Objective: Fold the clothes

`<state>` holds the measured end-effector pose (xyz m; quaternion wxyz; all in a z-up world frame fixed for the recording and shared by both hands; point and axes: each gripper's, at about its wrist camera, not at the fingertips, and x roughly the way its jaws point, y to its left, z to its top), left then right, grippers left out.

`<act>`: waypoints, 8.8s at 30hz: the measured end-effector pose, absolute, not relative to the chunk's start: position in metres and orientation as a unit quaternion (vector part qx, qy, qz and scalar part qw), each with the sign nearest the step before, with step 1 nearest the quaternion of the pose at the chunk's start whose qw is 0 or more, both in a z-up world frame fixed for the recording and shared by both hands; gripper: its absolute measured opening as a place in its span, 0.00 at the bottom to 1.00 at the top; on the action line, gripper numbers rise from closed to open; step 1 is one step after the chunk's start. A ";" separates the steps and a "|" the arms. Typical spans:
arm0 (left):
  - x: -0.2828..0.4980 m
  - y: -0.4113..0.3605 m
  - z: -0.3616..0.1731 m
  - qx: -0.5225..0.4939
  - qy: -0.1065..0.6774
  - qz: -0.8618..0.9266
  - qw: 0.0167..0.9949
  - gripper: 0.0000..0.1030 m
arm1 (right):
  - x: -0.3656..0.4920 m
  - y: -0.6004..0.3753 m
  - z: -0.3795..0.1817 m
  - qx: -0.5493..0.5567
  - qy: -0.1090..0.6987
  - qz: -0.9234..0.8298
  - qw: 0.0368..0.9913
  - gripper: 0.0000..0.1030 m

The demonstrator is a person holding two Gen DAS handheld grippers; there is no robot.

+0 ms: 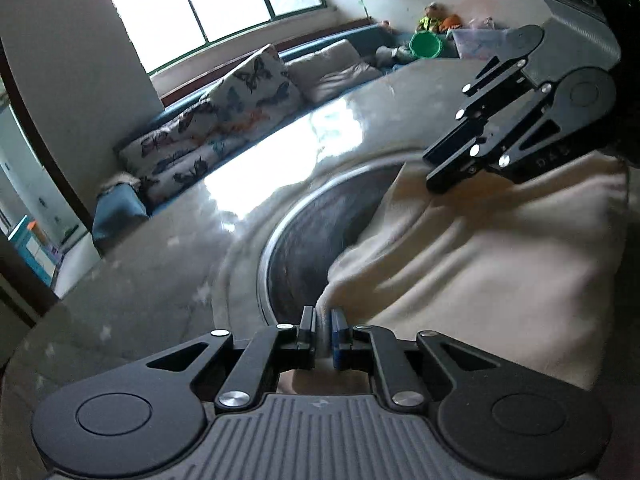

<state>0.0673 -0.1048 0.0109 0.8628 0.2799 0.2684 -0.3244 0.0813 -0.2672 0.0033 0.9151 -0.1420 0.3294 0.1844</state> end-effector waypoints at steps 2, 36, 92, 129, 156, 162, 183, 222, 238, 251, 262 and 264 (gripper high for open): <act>0.068 -0.100 0.013 0.273 0.264 -0.322 0.867 0.13 | 0.074 -0.280 0.007 -0.116 0.322 0.177 0.923 0.30; -0.031 -0.075 0.046 0.189 0.260 -0.376 0.869 0.27 | 0.028 -0.360 0.014 0.059 0.304 0.058 0.949 0.12; -0.027 -0.044 0.027 0.130 0.279 -0.328 0.893 0.19 | -0.056 -0.230 0.007 -0.084 0.281 0.241 0.925 0.33; -0.011 -0.114 0.032 0.134 0.272 -0.400 0.865 0.25 | -0.051 -0.349 0.018 0.071 0.270 0.095 0.955 0.32; 0.048 -0.078 0.046 0.047 0.310 -0.258 0.914 0.29 | 0.019 -0.335 0.009 0.031 0.302 0.080 0.949 0.68; 0.018 -0.060 0.046 0.040 0.298 -0.209 0.930 0.55 | -0.009 -0.368 -0.007 0.083 0.315 0.043 0.944 0.71; 0.013 -0.047 0.028 -0.036 0.360 -0.198 0.911 0.47 | -0.004 -0.356 -0.019 0.119 0.320 0.062 0.938 0.31; -0.022 -0.292 0.057 0.074 0.350 -0.455 0.816 0.26 | -0.223 -0.493 0.016 0.113 0.262 -0.239 0.928 0.21; -0.067 -0.291 0.034 0.150 0.328 -0.489 0.794 0.29 | -0.191 -0.395 -0.009 0.036 0.255 -0.122 0.959 0.22; -0.071 -0.266 0.040 0.139 0.332 -0.474 0.804 0.38 | -0.160 -0.419 0.000 0.065 0.267 -0.116 0.954 0.37; -0.054 -0.178 0.058 0.113 0.324 -0.374 0.862 0.46 | -0.127 -0.394 0.013 0.031 0.269 -0.090 0.958 0.72; -0.049 -0.162 0.059 0.108 0.324 -0.353 0.871 0.47 | -0.120 -0.381 0.018 0.025 0.263 -0.072 0.962 0.77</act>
